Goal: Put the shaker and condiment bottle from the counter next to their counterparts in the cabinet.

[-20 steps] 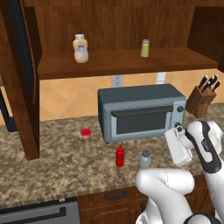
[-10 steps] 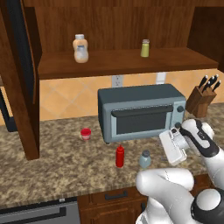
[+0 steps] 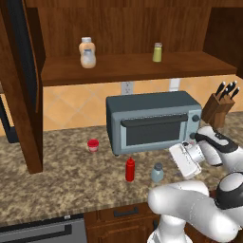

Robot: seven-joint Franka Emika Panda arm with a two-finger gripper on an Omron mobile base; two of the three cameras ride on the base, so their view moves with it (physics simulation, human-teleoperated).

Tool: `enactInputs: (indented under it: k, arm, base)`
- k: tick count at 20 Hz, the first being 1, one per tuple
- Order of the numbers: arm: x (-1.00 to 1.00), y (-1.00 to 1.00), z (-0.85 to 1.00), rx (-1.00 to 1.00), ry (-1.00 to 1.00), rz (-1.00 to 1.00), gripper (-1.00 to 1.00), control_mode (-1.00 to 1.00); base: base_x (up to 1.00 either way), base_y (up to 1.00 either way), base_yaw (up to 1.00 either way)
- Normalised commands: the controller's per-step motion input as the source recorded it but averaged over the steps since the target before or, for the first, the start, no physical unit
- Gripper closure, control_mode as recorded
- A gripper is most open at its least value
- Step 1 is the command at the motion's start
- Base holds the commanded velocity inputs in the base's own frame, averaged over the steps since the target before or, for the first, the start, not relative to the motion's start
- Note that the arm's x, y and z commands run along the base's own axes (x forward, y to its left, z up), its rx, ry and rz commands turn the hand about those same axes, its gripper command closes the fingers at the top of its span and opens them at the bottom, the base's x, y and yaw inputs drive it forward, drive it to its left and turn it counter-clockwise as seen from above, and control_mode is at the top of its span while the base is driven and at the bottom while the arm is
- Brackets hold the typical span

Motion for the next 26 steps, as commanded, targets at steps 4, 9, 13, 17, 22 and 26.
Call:
enactInputs:
  k: [4, 9, 13, 17, 22, 26]
  arm:
    - [0.24, 0.17, -0.05, 0.02, 0.1, 0.05, -1.0, -1.0]
    - [0.25, 0.22, -0.38, 0.0, 0.09, 0.07, -1.0, -1.0]
    - [0.06, 0.09, -0.24, 0.0, 0.07, 0.08, -1.0, -1.0]
    - [0.04, 0.13, -0.2, 0.01, 0.1, 0.08, -1.0, -1.0]
    - [0.01, 0.28, -0.21, 0.0, 0.13, 0.07, 1.0, -1.0]
    - [0.0, 0.14, -0.11, 0.0, -0.01, 0.01, 1.0, -1.0]
  base:
    - [0.0, 0.0, 0.0]
    - [0.0, 0.0, 0.0]
    - [0.0, 0.0, 0.0]
    - [0.0, 0.0, 0.0]
    - [0.0, 0.0, 0.0]
    - [0.0, 0.0, 0.0]
